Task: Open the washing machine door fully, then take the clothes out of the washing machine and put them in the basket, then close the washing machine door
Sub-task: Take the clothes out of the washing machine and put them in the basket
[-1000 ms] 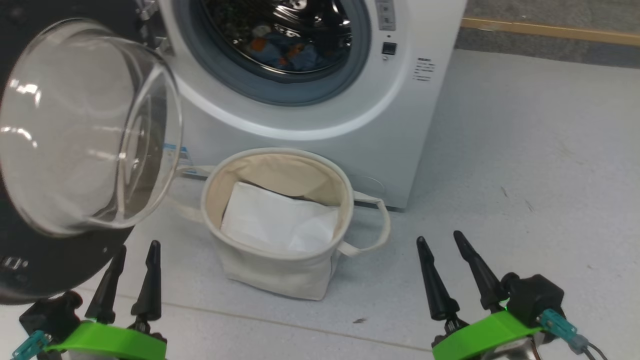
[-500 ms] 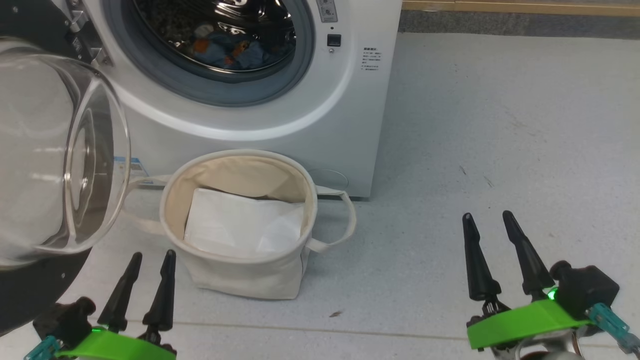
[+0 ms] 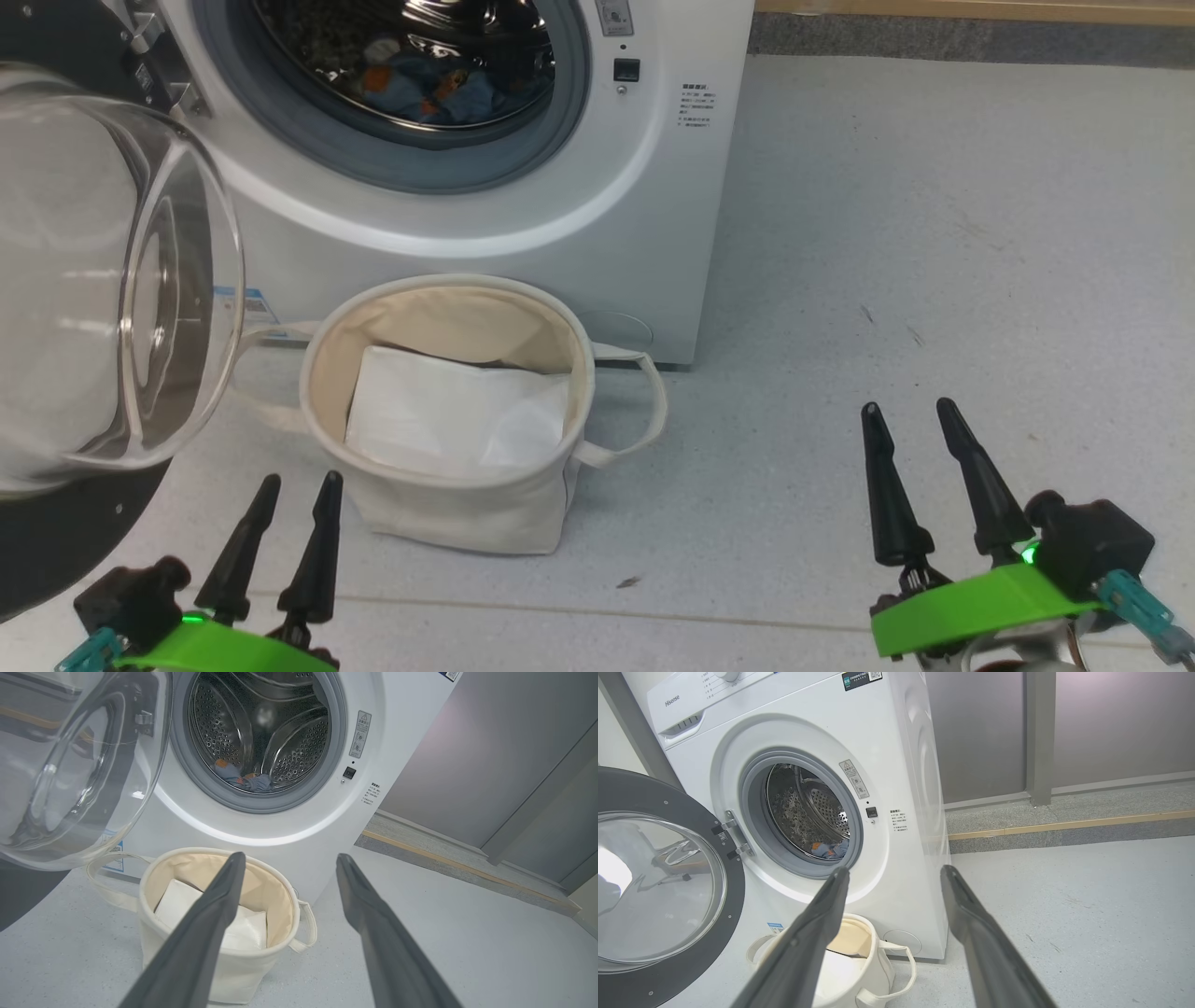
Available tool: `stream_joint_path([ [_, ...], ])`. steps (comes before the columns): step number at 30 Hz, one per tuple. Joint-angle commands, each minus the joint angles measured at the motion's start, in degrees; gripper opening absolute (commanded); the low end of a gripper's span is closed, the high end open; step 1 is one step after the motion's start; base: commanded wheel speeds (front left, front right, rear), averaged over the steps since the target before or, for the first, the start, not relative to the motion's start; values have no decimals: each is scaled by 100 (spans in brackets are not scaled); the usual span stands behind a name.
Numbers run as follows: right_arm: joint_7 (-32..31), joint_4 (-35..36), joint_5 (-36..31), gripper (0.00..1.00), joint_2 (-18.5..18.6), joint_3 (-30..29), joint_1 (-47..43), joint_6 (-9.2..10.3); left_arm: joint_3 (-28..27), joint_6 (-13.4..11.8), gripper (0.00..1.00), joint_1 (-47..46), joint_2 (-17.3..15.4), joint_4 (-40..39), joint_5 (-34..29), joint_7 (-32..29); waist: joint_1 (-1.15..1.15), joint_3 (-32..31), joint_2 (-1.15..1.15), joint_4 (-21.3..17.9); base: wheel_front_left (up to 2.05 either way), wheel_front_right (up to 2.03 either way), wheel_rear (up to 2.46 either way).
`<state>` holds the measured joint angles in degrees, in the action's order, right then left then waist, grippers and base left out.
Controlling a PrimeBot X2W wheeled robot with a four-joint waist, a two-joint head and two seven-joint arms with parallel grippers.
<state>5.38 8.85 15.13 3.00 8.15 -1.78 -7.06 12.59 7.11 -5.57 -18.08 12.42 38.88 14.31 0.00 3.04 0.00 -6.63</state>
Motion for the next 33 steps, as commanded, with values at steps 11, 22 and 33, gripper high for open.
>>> stream_joint_path([
  [11, 4, 217, -46, 100, -13, 135, 170, -43, -186, 37, 100, -190, -198, -231, -60, 68, 0, 18, 0, 44, 114, -60, -53],
  [22, -4, 168, -33, 100, -13, 205, 251, -43, -339, 33, 100, -329, -96, 7, -225, 68, 0, -3, 0, 92, 226, -173, -53],
  [33, -8, 116, -1, 100, -13, 291, 338, -43, -324, 36, 100, -508, 77, 110, -503, 69, 0, -51, 0, 145, 196, -155, -42],
])
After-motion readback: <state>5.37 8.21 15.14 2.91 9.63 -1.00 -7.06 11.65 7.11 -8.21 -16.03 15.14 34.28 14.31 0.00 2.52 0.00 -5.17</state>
